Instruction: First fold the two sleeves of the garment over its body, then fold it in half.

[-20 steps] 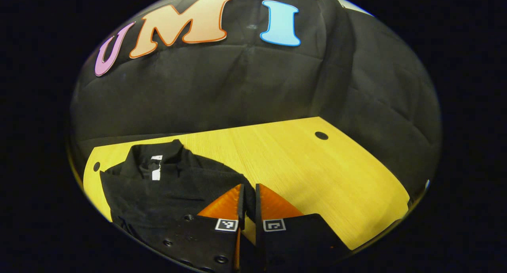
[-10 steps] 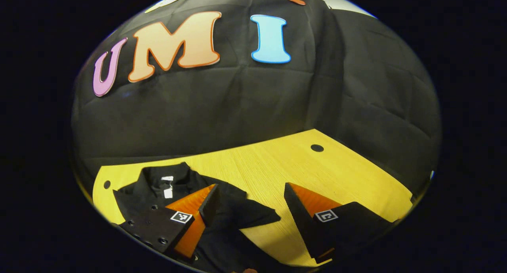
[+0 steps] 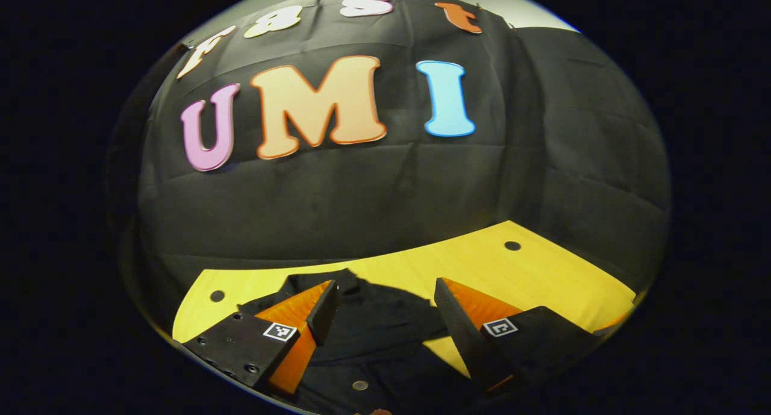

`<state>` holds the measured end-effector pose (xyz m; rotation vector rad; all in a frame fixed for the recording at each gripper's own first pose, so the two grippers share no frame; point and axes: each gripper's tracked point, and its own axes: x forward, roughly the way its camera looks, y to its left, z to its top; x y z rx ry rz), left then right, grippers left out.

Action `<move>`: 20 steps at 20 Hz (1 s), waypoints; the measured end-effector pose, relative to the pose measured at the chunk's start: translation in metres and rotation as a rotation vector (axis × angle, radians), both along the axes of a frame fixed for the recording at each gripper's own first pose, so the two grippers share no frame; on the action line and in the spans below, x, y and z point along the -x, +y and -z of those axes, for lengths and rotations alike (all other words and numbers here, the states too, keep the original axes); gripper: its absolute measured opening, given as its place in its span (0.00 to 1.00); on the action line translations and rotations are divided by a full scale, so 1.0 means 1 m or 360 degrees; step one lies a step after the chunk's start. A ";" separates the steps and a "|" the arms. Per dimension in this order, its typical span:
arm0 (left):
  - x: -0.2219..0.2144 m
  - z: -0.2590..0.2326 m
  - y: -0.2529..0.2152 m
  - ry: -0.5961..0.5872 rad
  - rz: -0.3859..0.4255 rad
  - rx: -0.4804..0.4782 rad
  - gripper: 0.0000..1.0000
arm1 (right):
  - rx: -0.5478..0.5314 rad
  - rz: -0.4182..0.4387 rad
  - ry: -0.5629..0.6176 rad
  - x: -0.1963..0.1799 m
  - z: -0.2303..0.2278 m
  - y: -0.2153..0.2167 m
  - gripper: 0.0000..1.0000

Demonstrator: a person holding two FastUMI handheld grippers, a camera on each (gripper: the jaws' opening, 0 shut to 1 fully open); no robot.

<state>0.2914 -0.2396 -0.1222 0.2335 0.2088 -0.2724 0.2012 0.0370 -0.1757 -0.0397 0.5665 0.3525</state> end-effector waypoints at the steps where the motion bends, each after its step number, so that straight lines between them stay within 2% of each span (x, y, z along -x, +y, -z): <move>1: 0.006 0.000 0.018 0.0004 -0.0047 -0.0004 0.96 | 0.0015 0.0008 0.0002 0.004 0.003 0.000 0.98; 3: 0.026 0.007 0.058 0.0040 -0.0143 -0.0024 0.96 | 0.0040 0.0031 -0.0009 0.015 0.008 -0.001 0.98; 7: 0.074 0.017 0.122 0.0073 -0.0255 -0.0038 0.96 | 0.0126 0.0089 0.0004 0.040 0.025 -0.004 0.99; 12: 0.136 0.051 0.177 0.0175 -0.0322 -0.0104 0.96 | 0.0208 0.0113 0.0046 0.071 0.063 0.004 0.98; 17: 0.195 0.095 0.226 0.0329 -0.0387 -0.0151 0.96 | 0.0296 0.0136 0.0083 0.085 0.101 0.008 0.98; 18: 0.205 0.105 0.234 0.0365 -0.0400 -0.0153 0.96 | 0.0304 0.0139 0.0098 0.088 0.109 0.007 0.93; 19: 0.214 0.112 0.242 0.0394 -0.0406 -0.0156 0.96 | 0.0311 0.0146 0.0108 0.089 0.114 0.007 0.98; 20: 0.223 0.118 0.249 0.0420 -0.0417 -0.0162 0.96 | 0.0326 0.0152 0.0114 0.091 0.119 0.004 0.93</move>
